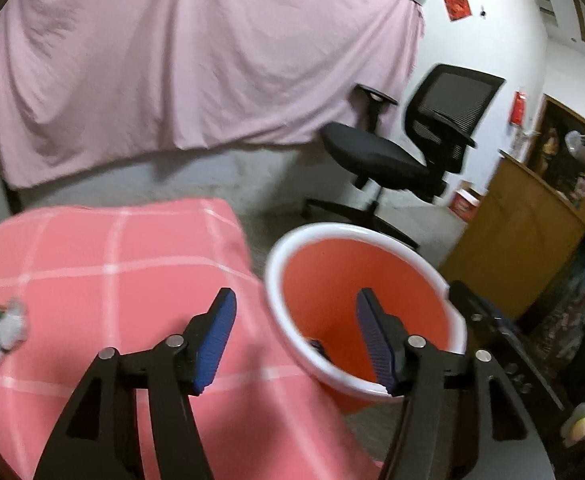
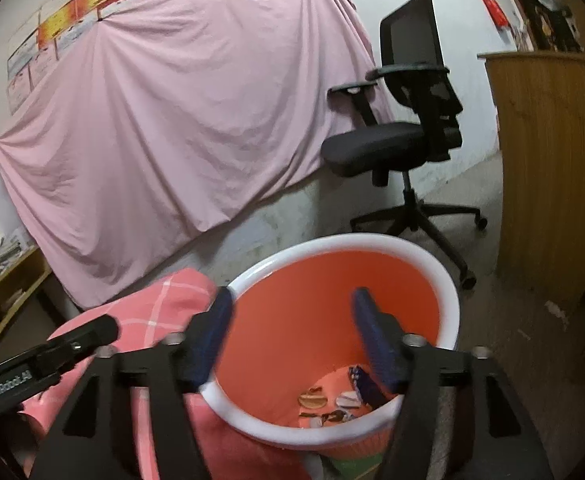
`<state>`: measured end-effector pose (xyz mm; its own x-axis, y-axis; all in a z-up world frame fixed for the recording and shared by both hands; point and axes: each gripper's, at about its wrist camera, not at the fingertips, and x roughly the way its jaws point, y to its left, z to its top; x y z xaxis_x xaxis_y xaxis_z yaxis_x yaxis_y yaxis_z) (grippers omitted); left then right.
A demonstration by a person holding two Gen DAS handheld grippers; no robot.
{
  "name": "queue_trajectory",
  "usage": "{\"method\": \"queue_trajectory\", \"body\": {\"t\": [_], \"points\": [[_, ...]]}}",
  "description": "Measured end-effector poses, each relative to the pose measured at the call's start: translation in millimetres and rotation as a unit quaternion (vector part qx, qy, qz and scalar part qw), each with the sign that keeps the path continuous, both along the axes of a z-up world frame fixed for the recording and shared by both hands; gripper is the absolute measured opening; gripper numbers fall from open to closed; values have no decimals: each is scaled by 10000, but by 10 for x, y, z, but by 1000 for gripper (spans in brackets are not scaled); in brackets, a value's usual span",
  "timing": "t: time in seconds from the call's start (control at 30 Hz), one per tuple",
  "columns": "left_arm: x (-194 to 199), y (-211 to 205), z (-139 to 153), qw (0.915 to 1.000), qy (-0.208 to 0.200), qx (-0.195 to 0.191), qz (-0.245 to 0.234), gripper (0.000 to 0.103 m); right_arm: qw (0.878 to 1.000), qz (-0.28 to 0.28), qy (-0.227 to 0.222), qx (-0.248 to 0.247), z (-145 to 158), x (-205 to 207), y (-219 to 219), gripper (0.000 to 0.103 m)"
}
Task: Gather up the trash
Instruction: 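Move both open tools back to the remaining wrappers on the table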
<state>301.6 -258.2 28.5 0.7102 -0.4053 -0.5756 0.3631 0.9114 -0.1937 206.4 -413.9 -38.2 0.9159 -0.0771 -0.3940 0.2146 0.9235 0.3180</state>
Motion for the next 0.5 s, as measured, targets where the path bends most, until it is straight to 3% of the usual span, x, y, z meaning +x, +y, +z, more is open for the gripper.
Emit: {"method": "queue_trajectory", "body": {"t": [0.07,0.13,0.17,0.23,0.4,0.5], "points": [[-39,92,-14,9998,-116,103,149,65,9999,-54,-115,-68,24,-26,38,84],[-86,217,-25,9984,-299,200,425,88,9998,-8,-201,-90,50,-33,80,87],[-112,282,-30,9973,-413,212,574,97,9996,5,-239,-120,63,-34,98,95],[-184,445,-41,9922,-750,197,978,98,9992,-2,-334,-226,86,-47,146,103],[-285,755,-96,9839,-1031,154,1453,98,9974,88,-603,-377,153,-70,274,103],[-364,979,-94,9804,-1093,-107,1633,98,9963,144,-733,-433,182,-73,349,103]]}}
